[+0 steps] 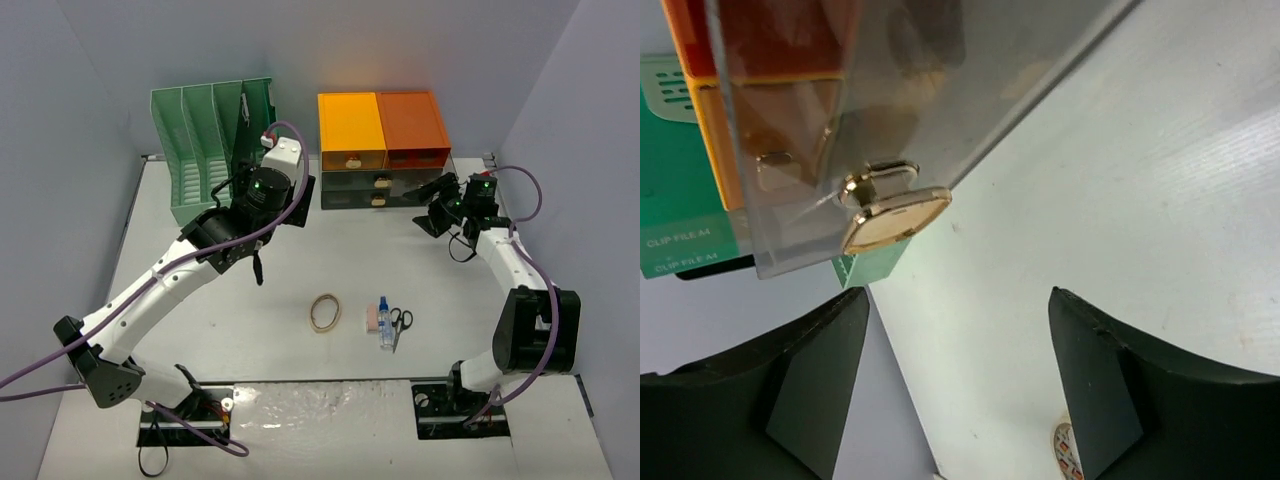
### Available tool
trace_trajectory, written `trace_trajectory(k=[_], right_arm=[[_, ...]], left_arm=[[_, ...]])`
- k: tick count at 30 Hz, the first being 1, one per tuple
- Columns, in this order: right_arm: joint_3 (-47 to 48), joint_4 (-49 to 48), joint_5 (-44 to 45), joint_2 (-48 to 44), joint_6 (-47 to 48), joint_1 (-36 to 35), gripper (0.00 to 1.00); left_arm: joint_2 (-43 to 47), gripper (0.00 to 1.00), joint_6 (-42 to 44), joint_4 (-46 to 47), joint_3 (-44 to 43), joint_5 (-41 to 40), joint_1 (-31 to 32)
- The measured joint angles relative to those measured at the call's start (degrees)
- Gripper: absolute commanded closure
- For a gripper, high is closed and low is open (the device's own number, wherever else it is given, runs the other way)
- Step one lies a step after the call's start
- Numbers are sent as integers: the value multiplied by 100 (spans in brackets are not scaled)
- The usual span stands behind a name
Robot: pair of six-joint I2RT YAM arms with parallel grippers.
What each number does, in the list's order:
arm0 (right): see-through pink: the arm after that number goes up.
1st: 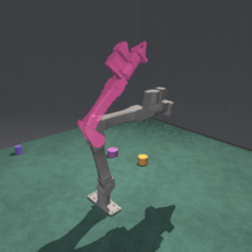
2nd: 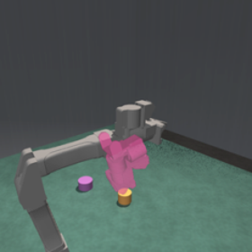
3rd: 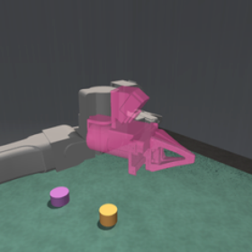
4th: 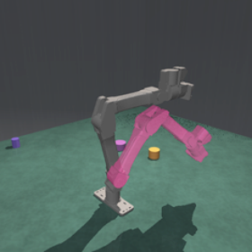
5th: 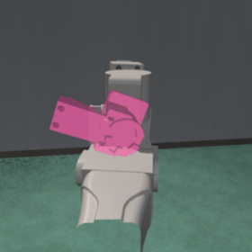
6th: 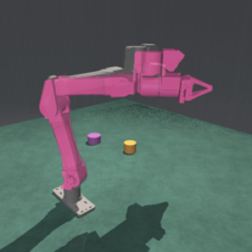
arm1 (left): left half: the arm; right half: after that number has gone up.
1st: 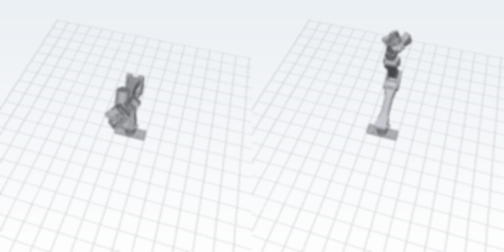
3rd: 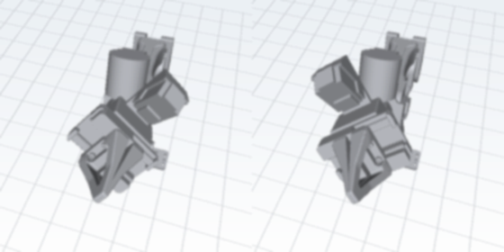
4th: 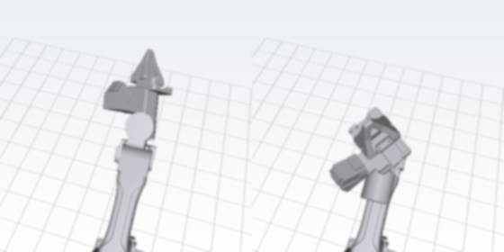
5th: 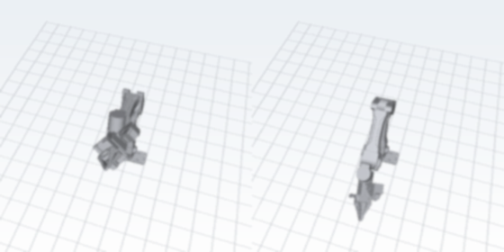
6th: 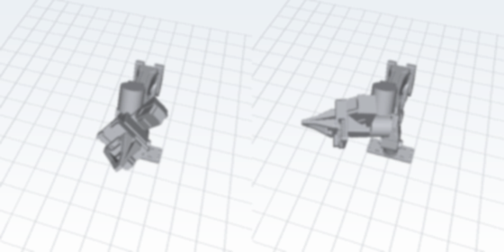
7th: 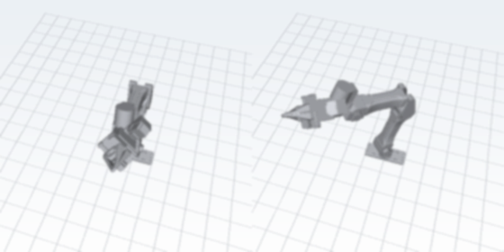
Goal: Organize the desk
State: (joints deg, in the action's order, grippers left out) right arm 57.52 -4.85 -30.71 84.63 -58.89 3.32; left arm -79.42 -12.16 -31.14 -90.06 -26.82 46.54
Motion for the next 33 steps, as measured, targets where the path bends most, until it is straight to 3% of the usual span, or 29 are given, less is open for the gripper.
trace_trajectory(k=[8, 14, 23, 27, 33], right_arm=[[429, 1999, 536, -434, 1484, -410, 35], [384, 3188, 1136, -911, 2524, -1407, 51], [-335, 3627, 1852, -1091, 2456, -3659, 57], [-385, 3517, 2092, -959, 2129, -4156, 58], [-374, 2980, 2331, 3, 1665, -5009, 58]], left_arm=[[103, 18, -12, -5, 60, 0, 0], [127, 18, -54, -30, 115, -3, 0], [171, 18, -163, -72, 219, -240, 0], [212, 18, -175, -106, 219, -385, 0], [315, 18, -175, -171, 219, -488, -8]])
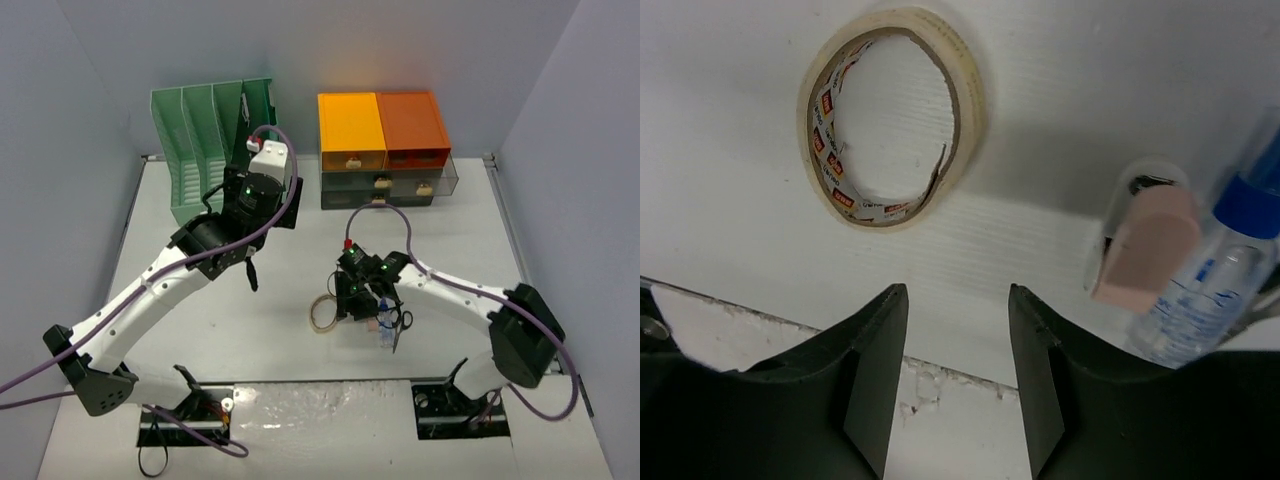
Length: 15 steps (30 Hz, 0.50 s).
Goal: Organize the desk
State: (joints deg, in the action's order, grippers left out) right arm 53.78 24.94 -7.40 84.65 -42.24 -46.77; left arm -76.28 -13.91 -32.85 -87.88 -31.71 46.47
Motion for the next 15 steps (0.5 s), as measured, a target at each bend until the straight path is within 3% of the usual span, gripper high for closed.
trace_trajectory(k=[8, 11, 15], right_arm=[[275, -852, 329, 1316, -508, -163, 60], [517, -1038, 491, 1565, -616, -163, 71], [745, -1225, 642, 1809, -733, -169, 99]], left_arm=[[270, 18, 0, -29, 7, 12, -49], [347, 18, 7, -33, 23, 20, -84], [388, 18, 33, -43, 28, 24, -122]])
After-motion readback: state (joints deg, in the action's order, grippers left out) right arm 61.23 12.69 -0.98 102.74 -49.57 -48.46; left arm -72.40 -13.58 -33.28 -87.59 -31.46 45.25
